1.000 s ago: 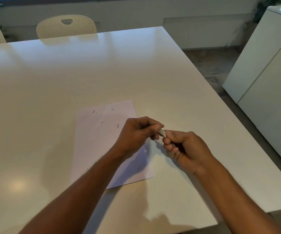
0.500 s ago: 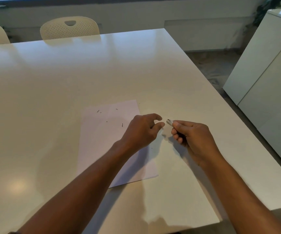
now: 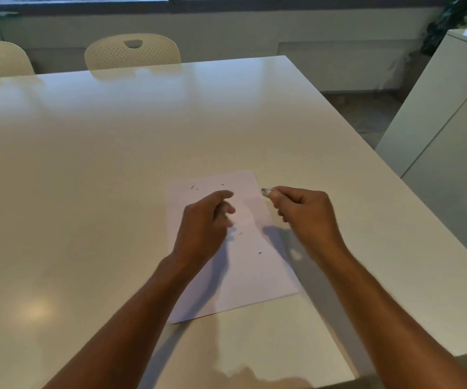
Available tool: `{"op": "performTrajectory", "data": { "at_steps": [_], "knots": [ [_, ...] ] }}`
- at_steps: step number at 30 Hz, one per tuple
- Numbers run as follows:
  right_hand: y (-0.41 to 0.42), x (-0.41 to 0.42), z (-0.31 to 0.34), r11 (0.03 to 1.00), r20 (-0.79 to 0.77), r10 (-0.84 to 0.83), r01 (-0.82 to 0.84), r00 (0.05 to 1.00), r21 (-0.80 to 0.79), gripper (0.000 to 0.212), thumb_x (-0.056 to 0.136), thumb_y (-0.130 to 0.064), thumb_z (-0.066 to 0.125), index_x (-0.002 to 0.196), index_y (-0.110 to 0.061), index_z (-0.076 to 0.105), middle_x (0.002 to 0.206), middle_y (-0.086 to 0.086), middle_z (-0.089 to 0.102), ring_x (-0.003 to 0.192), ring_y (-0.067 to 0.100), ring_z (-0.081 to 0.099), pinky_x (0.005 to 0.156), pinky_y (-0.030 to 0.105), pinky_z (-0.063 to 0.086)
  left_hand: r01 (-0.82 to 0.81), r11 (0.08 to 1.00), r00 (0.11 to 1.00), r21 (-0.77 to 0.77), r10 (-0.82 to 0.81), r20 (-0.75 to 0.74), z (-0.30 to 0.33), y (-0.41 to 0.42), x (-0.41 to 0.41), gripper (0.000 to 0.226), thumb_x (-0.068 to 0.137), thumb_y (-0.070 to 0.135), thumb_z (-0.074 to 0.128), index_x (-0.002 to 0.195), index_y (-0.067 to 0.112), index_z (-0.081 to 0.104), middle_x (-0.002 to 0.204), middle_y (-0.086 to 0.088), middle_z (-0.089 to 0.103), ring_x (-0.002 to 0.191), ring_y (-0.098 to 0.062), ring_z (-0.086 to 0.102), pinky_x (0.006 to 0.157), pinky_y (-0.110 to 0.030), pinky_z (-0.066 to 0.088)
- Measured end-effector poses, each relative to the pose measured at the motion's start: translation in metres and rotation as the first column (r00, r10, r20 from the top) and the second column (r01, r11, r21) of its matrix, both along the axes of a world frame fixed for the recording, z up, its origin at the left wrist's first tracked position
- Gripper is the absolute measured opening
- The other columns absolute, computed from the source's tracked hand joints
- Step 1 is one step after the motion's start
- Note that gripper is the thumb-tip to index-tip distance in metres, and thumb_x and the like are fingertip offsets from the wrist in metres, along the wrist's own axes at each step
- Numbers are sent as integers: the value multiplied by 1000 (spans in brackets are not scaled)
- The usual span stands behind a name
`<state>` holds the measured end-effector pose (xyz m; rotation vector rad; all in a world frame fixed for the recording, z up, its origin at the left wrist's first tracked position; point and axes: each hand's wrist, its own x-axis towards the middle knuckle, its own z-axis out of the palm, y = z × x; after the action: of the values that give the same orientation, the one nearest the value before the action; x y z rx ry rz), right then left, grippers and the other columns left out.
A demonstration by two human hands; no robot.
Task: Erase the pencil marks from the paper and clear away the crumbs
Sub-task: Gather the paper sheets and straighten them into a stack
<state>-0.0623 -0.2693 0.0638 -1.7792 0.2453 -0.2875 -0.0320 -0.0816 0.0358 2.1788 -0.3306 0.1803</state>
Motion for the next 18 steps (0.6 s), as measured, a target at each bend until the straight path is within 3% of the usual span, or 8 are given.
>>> {"op": "performTrajectory", "data": {
  "at_steps": [1, 4, 7, 9, 11, 13, 15, 18],
  "knots": [
    [14, 7, -3, 997, 2, 48, -48, 999, -65, 11, 86, -31, 75, 76, -28, 80, 67, -6, 72, 58, 6, 60, 67, 35, 54, -63, 997, 998, 54, 62, 21, -3, 14, -5, 34, 97, -1, 52, 121, 15, 68, 96, 3, 73, 79, -4, 67, 76, -21, 55],
    [63, 29, -16, 932, -58, 222, -229, 973, -283, 38, 87, -43, 69, 77, -6, 71, 66, 12, 67, 65, 28, 67, 62, 39, 54, -157, 937, 986, 313, 133, 96, -15, 51, -21, 23, 93, 6, 63, 114, 11, 73, 109, -7, 70, 96, -22, 63, 82, -26, 45],
    [115, 51, -20, 831, -140, 339, -366, 930, -418, 43, 92, -40, 63, 65, -6, 64, 56, 9, 62, 61, 25, 65, 57, 32, 49, -138, 871, 990, 472, 111, 85, -25, 76, -36, 24, 91, 14, 70, 114, 10, 74, 128, -10, 65, 115, -32, 58, 93, -39, 45],
    [146, 67, -17, 776, -191, 375, -420, 907, -470, 41, 92, -33, 62, 59, -9, 63, 57, 7, 62, 56, 22, 59, 52, 30, 43, -93, 851, 995, 517, 60, 80, -28, 86, -42, 29, 91, 20, 70, 119, 12, 71, 132, -9, 64, 120, -30, 57, 95, -43, 45],
    [174, 81, -15, 729, -228, 400, -459, 887, -508, 37, 92, -24, 61, 57, -12, 62, 57, 6, 59, 51, 19, 51, 50, 27, 36, -39, 825, 997, 564, -6, 77, -30, 93, -45, 30, 92, 28, 68, 118, 12, 70, 123, -6, 68, 112, -26, 59, 92, -40, 46],
    [197, 92, -13, 700, -244, 415, -479, 876, -529, 34, 92, -22, 62, 59, -12, 62, 58, 4, 57, 49, 15, 46, 48, 25, 32, 14, 814, 999, 580, -37, 27, -34, 98, -45, 38, 94, 36, 62, 124, 13, 67, 123, -3, 68, 115, -22, 59, 99, -37, 43],
    [216, 99, -14, 665, -253, 426, -490, 869, -563, 32, 91, -20, 63, 61, -11, 59, 63, 5, 56, 54, 19, 48, 46, 25, 30, 25, 825, 1000, 565, -29, -2, -40, 102, -43, 47, 95, 43, 58, 132, 16, 62, 131, -1, 65, 125, -20, 56, 107, -38, 40],
    [234, 104, -19, 601, -276, 422, -495, 863, -627, 28, 93, -17, 59, 67, -10, 55, 74, 11, 59, 68, 28, 55, 55, 27, 36, 53, 849, 998, 525, -32, -49, -44, 105, -41, 63, 90, 61, 37, 123, 17, 67, 124, 3, 69, 117, -16, 61, 104, -27, 42]
  ]
}}
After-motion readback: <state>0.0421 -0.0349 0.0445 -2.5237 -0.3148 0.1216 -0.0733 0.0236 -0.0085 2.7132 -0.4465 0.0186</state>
